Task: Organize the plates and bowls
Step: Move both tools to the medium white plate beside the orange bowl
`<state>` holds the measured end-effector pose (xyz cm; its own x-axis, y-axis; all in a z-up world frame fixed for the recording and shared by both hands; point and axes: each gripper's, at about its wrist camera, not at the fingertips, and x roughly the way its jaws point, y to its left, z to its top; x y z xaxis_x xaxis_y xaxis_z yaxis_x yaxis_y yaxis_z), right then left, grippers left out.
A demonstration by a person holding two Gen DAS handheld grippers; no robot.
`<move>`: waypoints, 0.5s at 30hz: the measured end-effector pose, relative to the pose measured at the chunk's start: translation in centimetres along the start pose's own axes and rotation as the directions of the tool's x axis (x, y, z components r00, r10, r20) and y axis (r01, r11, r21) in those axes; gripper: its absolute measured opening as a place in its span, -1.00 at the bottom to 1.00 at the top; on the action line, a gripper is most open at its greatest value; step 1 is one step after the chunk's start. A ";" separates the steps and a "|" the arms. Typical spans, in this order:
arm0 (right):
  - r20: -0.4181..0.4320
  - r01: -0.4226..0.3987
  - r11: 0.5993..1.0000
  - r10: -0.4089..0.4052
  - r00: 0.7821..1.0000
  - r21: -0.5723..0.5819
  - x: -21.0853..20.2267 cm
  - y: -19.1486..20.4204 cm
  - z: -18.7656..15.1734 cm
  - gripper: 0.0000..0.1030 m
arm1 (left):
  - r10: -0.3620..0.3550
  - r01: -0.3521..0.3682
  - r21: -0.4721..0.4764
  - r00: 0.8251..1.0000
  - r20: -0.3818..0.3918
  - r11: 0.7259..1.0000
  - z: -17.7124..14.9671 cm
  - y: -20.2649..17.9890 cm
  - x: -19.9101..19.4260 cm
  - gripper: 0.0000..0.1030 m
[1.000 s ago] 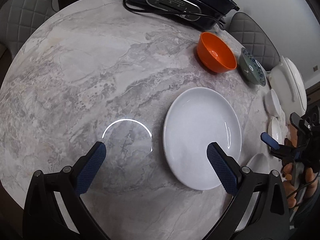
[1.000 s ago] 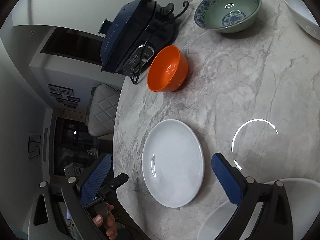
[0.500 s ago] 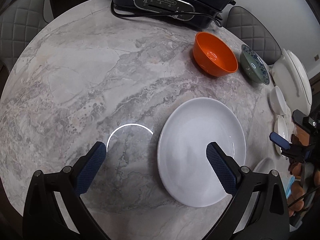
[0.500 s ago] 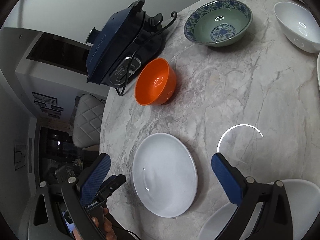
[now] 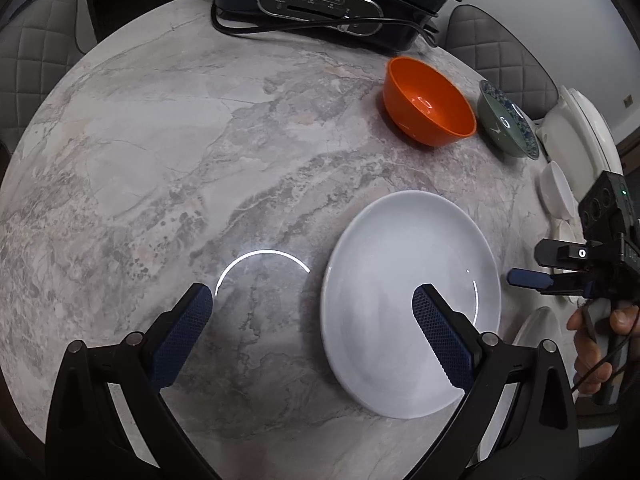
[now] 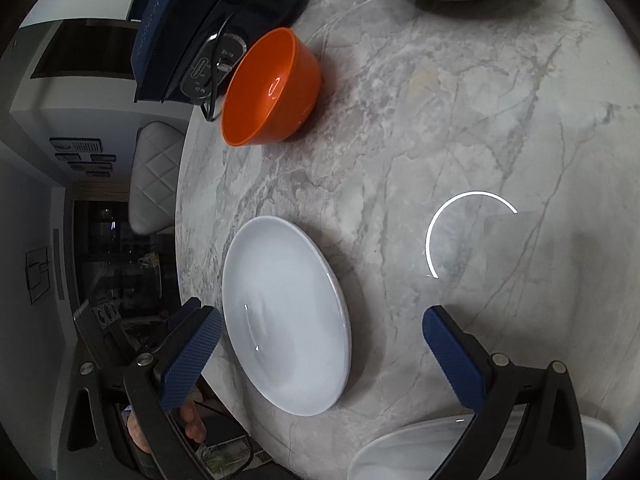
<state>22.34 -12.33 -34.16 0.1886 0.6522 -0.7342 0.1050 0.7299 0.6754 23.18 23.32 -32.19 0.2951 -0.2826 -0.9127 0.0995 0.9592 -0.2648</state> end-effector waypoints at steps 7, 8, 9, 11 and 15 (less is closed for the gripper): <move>-0.068 -0.005 1.000 0.003 0.998 -0.021 1.0 -0.4 1.2 0.98 | -0.042 0.041 -0.016 0.997 -0.060 0.999 0.2 0.0 1.5 0.95; -0.076 -0.008 1.000 0.007 0.997 -0.021 1.1 -0.4 1.3 0.98 | -0.039 0.038 -0.015 0.997 -0.060 0.999 0.2 0.0 1.6 0.95; -0.086 -0.010 1.000 0.007 0.996 -0.026 1.2 -0.4 1.4 0.98 | -0.033 0.032 -0.011 0.998 -0.058 0.999 0.3 -0.1 1.6 0.95; -0.108 -0.009 0.999 0.004 0.994 -0.045 1.4 -0.1 1.6 0.96 | -0.010 0.010 -0.002 0.998 -0.055 1.000 0.5 -0.3 1.7 0.95; -0.138 -0.034 0.998 0.025 0.990 -0.059 1.9 0.1 2.0 0.87 | -0.017 0.016 -0.006 0.997 -0.070 1.000 0.9 -0.4 2.2 0.95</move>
<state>24.71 -11.38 -35.36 0.0551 0.6926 -0.7193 0.0408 0.7182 0.6947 24.62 22.26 -33.85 0.2257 -0.2968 -0.9279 0.0986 0.9545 -0.2814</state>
